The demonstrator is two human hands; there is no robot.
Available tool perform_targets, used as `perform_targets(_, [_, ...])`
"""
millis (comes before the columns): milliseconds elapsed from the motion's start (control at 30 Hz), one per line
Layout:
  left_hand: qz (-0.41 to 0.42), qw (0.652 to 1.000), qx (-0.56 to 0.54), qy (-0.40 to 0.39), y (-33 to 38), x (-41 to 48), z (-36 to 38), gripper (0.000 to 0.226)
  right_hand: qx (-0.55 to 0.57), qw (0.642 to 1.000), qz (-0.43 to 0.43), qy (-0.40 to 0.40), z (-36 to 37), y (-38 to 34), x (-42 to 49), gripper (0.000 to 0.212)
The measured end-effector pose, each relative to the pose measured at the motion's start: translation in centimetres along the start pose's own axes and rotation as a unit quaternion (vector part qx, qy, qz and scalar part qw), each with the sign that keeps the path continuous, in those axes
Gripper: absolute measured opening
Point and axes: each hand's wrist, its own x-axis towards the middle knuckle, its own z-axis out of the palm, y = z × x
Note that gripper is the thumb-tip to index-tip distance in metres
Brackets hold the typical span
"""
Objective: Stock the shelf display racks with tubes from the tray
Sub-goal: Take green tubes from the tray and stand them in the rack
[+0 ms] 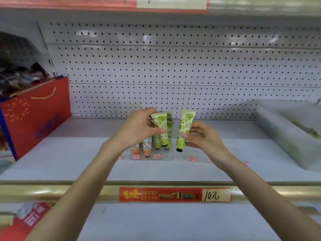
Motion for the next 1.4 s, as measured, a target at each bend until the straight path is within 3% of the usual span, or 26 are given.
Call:
perform_targets(167, [0.006, 0.999, 0.032, -0.007, -1.0, 1.1, 0.9, 0.031, -0.026, 1.000, -0.007, -0.005, 1.6, 1.3, 1.4, 0.020])
perform_targets(400, [-0.005, 0.996, 0.090, -0.001, -2.3, 1.6, 1.6, 0.018, -0.079, 0.996, -0.020, -0.021, 2.2, 2.8, 2.8, 0.021])
perform_targets(900, [-0.011, 0.975, 0.221, 0.022, -2.1, 1.9, 2.1, 0.026, -0.107, 0.993, -0.014, -0.047, 2.0, 4.2, 3.9, 0.026])
perform_targets(1133, [0.002, 0.955, 0.298, -0.010, -2.4, 2.4, 2.5, 0.045, -0.127, 0.990, -0.026, -0.051, 2.1, 4.5, 4.0, 0.025])
perform_targets(1400, [0.008, 0.945, 0.326, -0.022, -2.9, 2.6, 2.9, 0.040, -0.143, 0.987, -0.022, -0.063, 1.8, 4.5, 4.4, 0.025])
